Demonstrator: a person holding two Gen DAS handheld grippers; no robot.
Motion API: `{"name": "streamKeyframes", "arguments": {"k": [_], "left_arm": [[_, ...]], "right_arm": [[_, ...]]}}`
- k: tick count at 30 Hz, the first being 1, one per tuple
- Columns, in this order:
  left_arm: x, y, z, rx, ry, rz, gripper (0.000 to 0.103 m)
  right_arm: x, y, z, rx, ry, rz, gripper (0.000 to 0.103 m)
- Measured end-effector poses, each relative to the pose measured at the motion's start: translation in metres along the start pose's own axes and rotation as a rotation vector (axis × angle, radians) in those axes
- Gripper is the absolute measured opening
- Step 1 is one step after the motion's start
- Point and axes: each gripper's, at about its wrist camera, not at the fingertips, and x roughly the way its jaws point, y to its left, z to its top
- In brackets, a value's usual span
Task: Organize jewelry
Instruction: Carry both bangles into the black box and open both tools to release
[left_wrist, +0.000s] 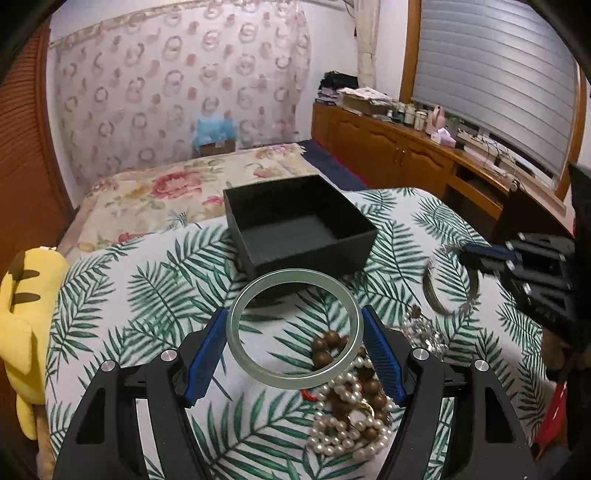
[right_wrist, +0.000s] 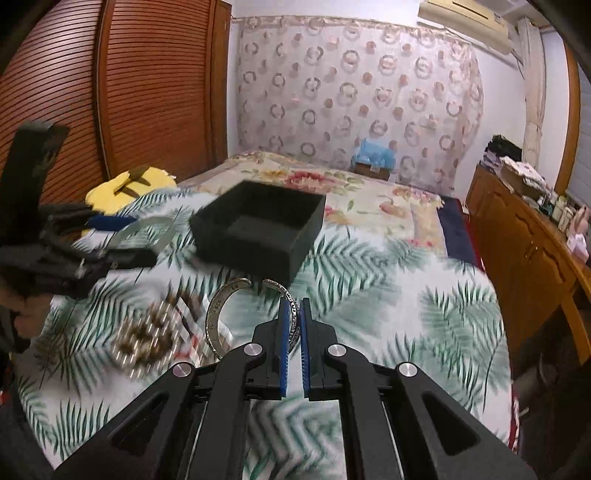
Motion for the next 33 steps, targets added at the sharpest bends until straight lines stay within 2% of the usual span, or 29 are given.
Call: {"name": "streamKeyframes", "arguments": {"k": [9, 17, 21, 33], "left_arm": [[0.006, 0.009, 0.022, -0.003, -0.028, 0.017, 0.069], [0.023, 0.016, 0.049, -0.004, -0.027, 0.026, 0.069], [0.039, 0.016, 0.059, 0.004, -0.015, 0.03, 0.069], [0.081, 0.003, 0.071, 0.049, 0.039, 0.035, 0.069]], "right_arm": [[0.05, -0.011, 0.057, -0.006, -0.018, 0.031, 0.006], [0.094, -0.006, 0.08, -0.038, 0.001, 0.091, 0.007], [0.111, -0.008, 0.081, -0.033, 0.027, 0.153, 0.015], [0.084, -0.038, 0.077, 0.031, -0.007, 0.117, 0.018]]}}
